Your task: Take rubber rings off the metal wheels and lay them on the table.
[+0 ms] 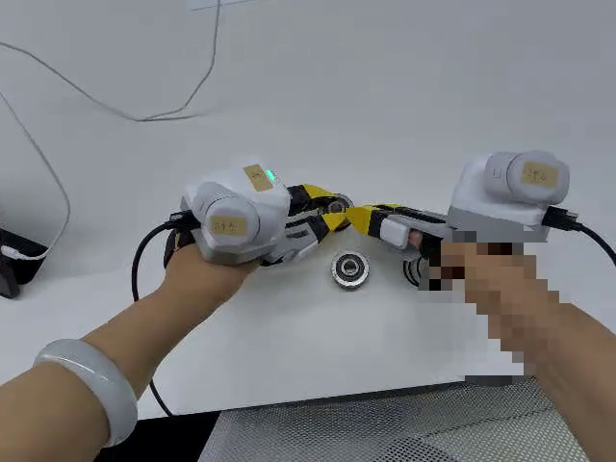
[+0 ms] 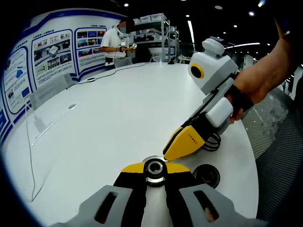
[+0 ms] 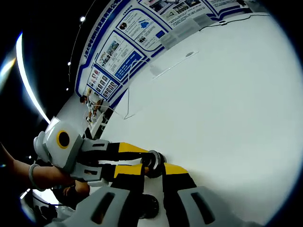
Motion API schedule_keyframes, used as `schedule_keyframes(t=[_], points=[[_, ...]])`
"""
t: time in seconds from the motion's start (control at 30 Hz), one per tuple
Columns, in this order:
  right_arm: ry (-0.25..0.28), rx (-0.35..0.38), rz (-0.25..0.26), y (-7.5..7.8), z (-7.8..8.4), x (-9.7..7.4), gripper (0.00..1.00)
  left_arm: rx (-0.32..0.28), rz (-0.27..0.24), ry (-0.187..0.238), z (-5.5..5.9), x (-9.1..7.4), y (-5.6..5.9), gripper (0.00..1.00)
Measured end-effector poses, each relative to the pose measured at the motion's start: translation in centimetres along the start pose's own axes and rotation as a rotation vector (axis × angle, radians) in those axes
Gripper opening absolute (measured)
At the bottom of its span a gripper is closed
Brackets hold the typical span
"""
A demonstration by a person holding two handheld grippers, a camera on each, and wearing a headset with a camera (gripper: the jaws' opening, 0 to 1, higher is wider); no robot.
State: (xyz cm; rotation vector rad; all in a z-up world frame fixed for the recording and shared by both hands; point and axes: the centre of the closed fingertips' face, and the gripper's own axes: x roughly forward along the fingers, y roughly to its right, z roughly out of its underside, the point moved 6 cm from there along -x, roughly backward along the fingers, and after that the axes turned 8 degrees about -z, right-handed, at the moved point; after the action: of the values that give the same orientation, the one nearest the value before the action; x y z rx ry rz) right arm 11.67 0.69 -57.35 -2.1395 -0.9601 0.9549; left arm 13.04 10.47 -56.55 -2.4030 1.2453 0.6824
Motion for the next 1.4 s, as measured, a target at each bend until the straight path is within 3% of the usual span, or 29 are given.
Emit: schedule_keyframes(t=[0.5,0.57,1.17,1.4], points=[[0.033,0.143,-0.03,0.42,0.15,0.79,0.21,-0.003,0.003,0.011,-0.12,-0.11,0.07,0.14],[0.039,0.198,-0.05,0.23,0.23,0.92,0.21,-0.003,0.002,0.012,-0.11,-0.1,0.09,0.14],[0.036,0.21,-0.059,0.17,0.34,0.57,0.19,0.0,0.002,0.01,0.22,0.17,-0.1,0.14],[0.051,0.258,-0.079,0.14,0.33,0.35,0.2,-0.005,0.002,0.012,0.29,0.25,-0.18,0.14]])
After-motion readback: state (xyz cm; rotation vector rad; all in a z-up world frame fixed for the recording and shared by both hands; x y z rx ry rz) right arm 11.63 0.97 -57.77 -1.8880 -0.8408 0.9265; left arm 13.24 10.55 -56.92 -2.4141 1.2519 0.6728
